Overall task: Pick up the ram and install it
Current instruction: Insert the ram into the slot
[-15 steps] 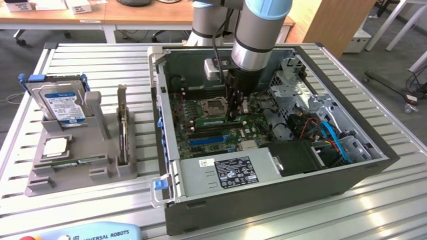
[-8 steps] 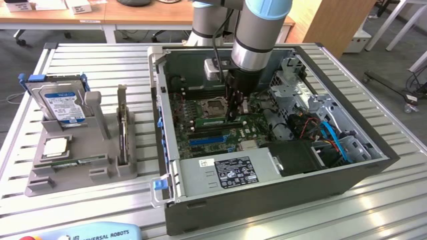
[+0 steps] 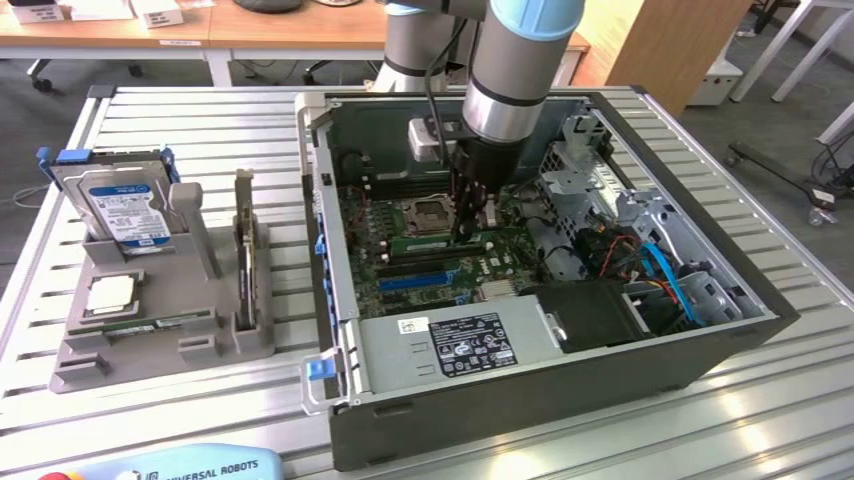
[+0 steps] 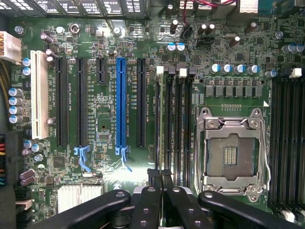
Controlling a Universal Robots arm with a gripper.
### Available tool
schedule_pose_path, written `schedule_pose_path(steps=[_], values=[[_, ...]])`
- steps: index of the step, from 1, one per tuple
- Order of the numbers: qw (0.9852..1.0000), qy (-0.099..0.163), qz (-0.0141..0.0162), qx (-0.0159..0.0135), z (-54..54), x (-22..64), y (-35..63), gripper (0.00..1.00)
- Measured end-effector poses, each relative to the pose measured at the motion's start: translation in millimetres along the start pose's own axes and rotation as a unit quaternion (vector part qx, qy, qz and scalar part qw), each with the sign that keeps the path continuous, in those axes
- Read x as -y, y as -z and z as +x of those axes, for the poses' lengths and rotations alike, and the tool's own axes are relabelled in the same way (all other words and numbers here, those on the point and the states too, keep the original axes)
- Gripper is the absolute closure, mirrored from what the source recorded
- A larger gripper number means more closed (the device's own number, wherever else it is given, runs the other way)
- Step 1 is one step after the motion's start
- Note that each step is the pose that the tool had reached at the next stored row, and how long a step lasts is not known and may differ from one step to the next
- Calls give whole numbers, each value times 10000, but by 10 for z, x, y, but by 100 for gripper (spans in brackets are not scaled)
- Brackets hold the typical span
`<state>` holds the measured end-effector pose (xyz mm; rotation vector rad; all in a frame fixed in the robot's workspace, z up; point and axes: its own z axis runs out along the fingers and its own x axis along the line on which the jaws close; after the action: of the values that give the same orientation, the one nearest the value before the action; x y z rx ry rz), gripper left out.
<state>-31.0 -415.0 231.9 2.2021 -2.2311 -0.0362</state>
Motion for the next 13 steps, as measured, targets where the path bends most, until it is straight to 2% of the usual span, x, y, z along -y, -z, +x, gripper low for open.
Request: schedule_pose_path(steps=[13], values=[[10000,12,-1,-1,-2,0,-20,88]])
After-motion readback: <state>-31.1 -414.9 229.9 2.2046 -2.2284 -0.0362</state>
